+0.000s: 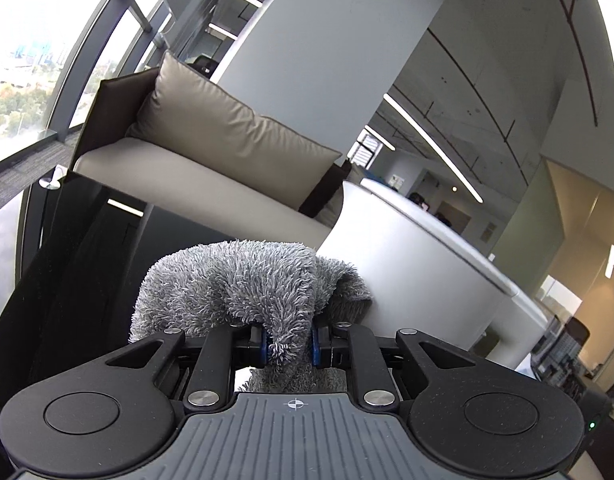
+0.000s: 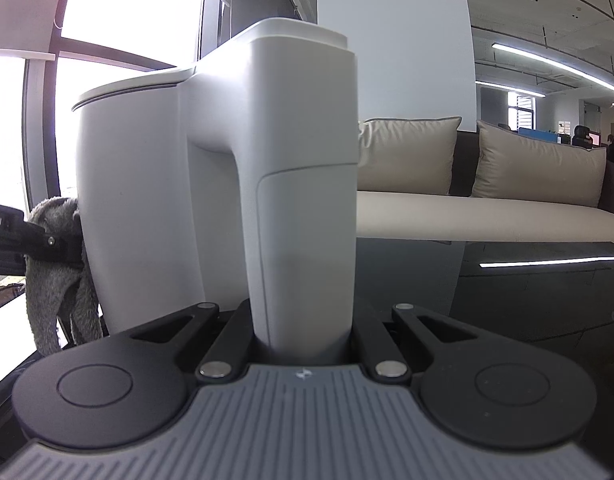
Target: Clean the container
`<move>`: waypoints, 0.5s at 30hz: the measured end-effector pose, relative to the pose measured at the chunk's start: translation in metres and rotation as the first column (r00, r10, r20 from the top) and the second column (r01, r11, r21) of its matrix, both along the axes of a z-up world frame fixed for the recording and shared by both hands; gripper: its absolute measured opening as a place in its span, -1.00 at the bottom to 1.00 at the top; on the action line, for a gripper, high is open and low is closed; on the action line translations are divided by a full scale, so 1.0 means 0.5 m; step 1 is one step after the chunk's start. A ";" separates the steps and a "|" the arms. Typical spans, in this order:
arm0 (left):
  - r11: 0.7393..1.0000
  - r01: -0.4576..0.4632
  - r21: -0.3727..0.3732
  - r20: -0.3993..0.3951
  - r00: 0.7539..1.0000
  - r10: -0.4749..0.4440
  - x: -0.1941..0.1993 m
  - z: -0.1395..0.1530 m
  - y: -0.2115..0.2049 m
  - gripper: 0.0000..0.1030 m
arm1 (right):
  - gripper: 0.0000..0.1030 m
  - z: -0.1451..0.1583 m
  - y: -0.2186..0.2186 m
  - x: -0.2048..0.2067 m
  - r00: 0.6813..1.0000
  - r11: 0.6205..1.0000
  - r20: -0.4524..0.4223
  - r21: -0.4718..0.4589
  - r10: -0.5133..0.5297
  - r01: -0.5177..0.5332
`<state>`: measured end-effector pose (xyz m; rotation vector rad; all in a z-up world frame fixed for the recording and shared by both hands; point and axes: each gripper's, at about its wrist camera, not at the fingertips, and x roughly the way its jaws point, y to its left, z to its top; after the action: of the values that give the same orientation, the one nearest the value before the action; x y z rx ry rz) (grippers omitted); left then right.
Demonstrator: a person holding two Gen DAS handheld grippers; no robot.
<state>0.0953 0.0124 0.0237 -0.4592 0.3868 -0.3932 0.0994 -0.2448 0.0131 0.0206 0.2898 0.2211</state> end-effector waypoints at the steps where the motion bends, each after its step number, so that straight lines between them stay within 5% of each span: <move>1: 1.000 -0.005 -0.006 0.009 1.000 0.005 -0.003 0.005 0.003 -0.70 | -0.94 0.001 0.002 -0.001 1.000 1.000 0.000 0.000 0.005 -0.005; 15: 0.983 0.001 -0.182 0.028 1.000 0.005 0.005 0.020 0.058 -0.70 | -0.94 0.007 0.023 -0.009 0.998 0.998 0.012 0.007 0.068 -0.068</move>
<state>0.0977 0.0415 0.0335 -0.6315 0.3237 -0.4349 0.0950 -0.2334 0.0167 0.0166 0.2783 0.2897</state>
